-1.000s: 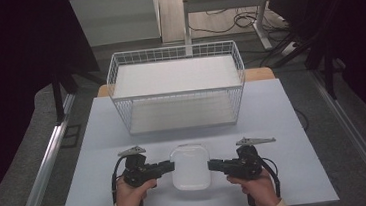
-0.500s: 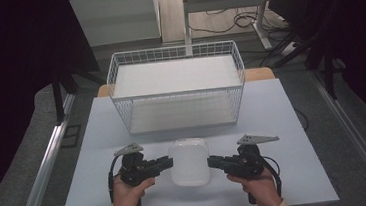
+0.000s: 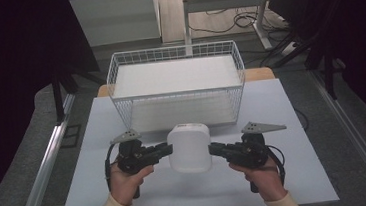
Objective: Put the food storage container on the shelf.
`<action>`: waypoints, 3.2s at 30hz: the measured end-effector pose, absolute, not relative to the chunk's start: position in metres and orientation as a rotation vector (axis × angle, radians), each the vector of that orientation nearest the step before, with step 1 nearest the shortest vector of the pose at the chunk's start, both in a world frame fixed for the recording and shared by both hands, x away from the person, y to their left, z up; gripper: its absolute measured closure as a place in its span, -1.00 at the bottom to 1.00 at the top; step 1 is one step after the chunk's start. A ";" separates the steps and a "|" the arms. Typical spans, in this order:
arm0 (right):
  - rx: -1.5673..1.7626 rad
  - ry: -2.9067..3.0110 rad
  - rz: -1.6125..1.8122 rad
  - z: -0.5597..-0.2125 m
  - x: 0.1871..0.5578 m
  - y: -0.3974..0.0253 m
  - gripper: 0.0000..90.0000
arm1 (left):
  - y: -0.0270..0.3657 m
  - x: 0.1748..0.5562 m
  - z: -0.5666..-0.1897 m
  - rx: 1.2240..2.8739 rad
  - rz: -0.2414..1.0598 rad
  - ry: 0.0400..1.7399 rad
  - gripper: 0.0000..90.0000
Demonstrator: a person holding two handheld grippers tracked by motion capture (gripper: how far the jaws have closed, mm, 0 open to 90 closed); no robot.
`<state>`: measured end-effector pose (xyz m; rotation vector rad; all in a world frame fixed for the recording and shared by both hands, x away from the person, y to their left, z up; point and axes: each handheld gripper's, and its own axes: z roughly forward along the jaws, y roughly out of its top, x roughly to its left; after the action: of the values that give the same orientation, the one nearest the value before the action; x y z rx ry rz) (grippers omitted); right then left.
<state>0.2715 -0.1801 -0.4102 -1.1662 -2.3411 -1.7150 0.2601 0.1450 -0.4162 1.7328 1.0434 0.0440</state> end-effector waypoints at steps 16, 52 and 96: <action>-1.114 -2.400 -1.789 -0.362 0.297 -0.173 0.81 | 0.149 0.282 -0.374 1.706 0.121 1.018 0.70; -1.096 -2.424 -1.839 -0.300 0.362 -0.162 0.80 | 0.157 0.337 -0.302 1.697 0.226 0.984 0.71; -1.365 -2.174 -1.691 -0.297 0.482 -0.149 0.67 | 0.167 0.458 -0.294 1.665 0.006 1.181 0.65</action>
<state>0.4817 -0.1491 -0.2974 -1.3653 -2.1739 -1.6914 0.4576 0.1673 -0.2935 1.6650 1.1807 0.0057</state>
